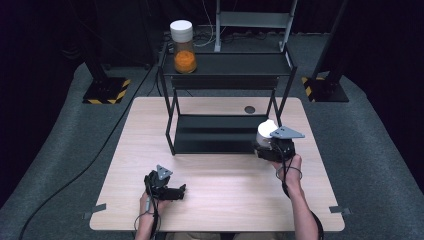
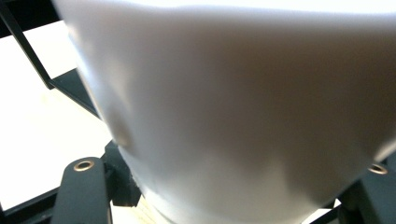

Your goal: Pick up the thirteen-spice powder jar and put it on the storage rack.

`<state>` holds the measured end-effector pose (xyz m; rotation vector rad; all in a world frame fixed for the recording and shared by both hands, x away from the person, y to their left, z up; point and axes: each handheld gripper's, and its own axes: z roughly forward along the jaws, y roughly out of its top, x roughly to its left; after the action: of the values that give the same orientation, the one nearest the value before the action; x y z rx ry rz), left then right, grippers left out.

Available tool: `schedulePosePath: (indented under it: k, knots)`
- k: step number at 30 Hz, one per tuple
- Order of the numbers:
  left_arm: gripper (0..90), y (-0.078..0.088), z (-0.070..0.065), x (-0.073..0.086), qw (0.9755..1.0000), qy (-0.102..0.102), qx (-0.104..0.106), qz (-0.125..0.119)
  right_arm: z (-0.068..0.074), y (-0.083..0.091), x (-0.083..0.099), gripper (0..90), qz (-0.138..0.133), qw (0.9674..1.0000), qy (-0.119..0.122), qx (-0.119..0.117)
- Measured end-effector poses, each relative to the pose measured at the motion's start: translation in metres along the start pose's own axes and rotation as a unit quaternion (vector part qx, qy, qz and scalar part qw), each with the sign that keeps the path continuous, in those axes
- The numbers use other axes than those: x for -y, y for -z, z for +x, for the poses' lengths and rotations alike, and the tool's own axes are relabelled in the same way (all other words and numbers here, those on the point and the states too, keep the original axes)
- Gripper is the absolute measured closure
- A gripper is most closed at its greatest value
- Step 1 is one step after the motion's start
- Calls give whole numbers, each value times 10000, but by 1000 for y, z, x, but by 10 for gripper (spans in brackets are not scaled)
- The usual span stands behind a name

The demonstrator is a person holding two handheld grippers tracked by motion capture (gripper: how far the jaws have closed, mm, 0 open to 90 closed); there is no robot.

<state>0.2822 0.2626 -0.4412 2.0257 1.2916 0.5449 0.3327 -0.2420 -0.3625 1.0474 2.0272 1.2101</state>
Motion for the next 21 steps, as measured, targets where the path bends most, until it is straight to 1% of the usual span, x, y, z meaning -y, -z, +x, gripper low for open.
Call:
schedulePosePath:
  k: [4, 6, 9, 14, 21]
  knots:
    - [4, 0, 0, 0, 10000, 0, -3, -7, -1, 2, -7, 301, -28, 10000, 42, 20]
    - [4, 0, 0, 0, 10000, 2, -2, -6, -3, 3, -11, 301, -37, 10000, 29, -22]
    - [4, 0, 0, 0, 10000, 2, -1, -7, -3, 4, -17, 301, -32, 9999, 97, -10]
    - [4, 0, 0, 0, 10000, 1, -1, -5, -5, 6, -25, 301, -60, 9999, 129, -59]
    - [4, 0, 0, 0, 10000, 1, -1, -6, -9, 9, -36, 301, -137, 9998, 110, -109]
